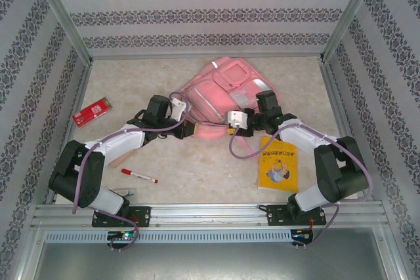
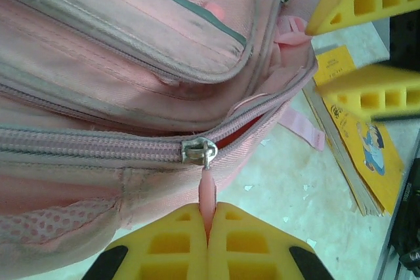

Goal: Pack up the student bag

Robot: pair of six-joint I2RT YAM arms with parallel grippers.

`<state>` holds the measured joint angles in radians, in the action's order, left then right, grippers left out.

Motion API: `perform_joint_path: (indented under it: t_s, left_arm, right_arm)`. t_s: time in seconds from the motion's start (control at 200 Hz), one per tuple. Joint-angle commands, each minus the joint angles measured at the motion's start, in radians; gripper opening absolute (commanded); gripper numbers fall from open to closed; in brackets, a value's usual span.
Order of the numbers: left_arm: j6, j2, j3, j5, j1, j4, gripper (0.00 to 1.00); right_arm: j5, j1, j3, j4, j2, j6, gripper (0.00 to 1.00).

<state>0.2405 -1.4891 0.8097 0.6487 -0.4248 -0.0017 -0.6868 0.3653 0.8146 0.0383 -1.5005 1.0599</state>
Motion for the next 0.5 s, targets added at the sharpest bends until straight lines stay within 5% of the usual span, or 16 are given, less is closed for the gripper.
perform_joint_path:
  t_s: [0.0, 0.365, 0.42, 0.495]
  left_arm:
    - [0.031, -0.037, 0.043, 0.025, -0.057, 0.067, 0.0]
    - [0.115, -0.063, 0.065, 0.04, -0.109, 0.154, 0.0]
    - [0.093, -0.05, 0.065, 0.024, -0.108, 0.127, 0.0]
    - [0.07, -0.038, 0.061, -0.001, -0.101, 0.094, 0.0]
  right_arm:
    - [-0.085, 0.071, 0.036, -0.027, 0.02, -0.115, 0.52]
    - [0.174, 0.118, -0.013, -0.134, -0.087, -0.095, 0.53]
    - [0.18, 0.118, -0.02, -0.12, -0.098, -0.062, 0.48]
    - [0.185, 0.114, -0.022, -0.089, -0.104, -0.025, 0.26]
